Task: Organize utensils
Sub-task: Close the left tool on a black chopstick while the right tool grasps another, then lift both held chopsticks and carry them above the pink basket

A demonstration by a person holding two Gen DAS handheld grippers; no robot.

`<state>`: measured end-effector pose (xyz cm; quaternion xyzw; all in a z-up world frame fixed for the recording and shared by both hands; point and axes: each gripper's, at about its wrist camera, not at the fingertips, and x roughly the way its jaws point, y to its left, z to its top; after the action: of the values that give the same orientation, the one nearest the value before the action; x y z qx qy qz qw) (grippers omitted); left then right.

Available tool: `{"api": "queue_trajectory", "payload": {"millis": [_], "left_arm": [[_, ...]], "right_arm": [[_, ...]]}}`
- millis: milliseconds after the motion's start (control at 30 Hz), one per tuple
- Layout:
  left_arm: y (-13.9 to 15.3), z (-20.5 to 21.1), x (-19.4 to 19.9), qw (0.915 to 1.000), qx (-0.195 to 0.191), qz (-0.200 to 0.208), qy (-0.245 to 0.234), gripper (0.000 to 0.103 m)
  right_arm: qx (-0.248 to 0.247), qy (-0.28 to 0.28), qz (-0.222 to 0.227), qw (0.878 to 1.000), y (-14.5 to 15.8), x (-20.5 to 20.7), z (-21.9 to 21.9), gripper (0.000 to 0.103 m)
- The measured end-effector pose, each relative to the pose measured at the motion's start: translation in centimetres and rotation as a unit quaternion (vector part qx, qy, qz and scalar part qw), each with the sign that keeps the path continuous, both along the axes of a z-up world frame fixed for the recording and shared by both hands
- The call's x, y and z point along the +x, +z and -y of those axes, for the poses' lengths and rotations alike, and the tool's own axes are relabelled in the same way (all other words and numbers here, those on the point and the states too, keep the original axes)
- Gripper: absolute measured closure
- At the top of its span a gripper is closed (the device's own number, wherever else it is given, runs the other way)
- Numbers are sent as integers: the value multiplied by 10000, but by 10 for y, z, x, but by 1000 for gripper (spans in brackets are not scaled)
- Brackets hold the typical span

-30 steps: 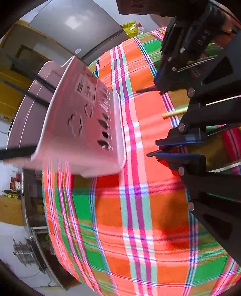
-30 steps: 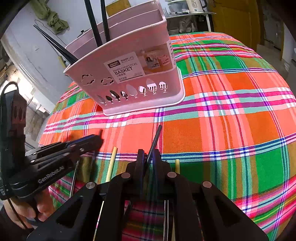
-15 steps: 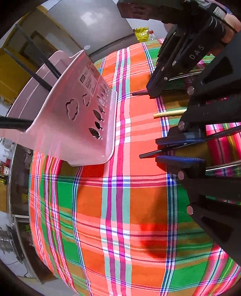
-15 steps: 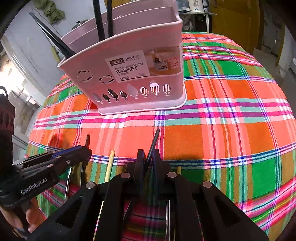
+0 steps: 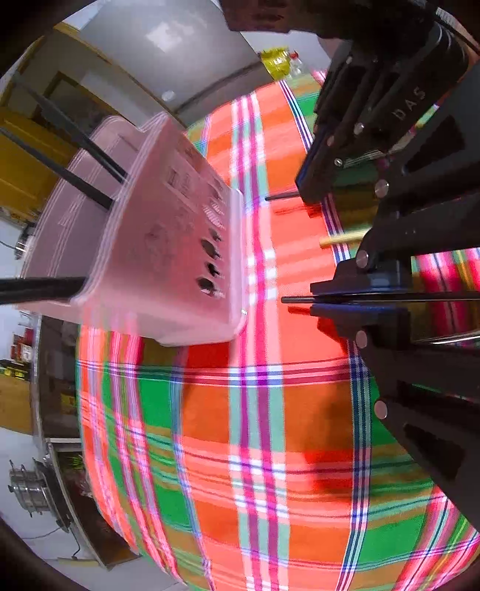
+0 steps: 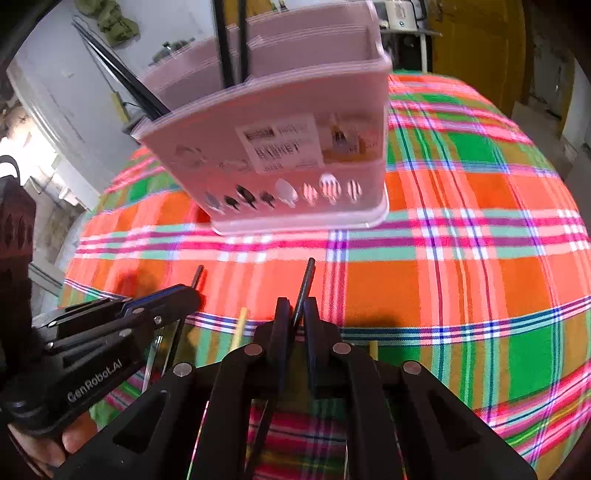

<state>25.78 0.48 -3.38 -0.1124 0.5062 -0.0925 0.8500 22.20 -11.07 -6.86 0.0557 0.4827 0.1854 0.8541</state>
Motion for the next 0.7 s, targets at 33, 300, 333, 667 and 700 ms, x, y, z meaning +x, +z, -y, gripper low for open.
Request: {"api": "queue_trajectory", "payload": {"millis": [33, 300, 333, 667, 700], "left_arm": [[9, -2, -3, 9999, -70, 102, 2, 99], [73, -18, -18, 9970, -327, 704, -34, 99], [83, -19, -17, 9962, -326, 800, -55, 99], [161, -22, -39, 9865, -252, 1609, -192, 99], [166, -22, -41, 9856, -236, 1661, -203, 99]], "right_arm": [[19, 9, 47, 10000, 4, -2, 0, 96], [159, 77, 589, 9981, 53, -17, 5, 97], [187, 74, 702, 9973, 63, -20, 7, 97], [382, -27, 1641, 9857, 139, -51, 39, 99], [398, -45, 1722, 9842, 145, -54, 40, 99]]}}
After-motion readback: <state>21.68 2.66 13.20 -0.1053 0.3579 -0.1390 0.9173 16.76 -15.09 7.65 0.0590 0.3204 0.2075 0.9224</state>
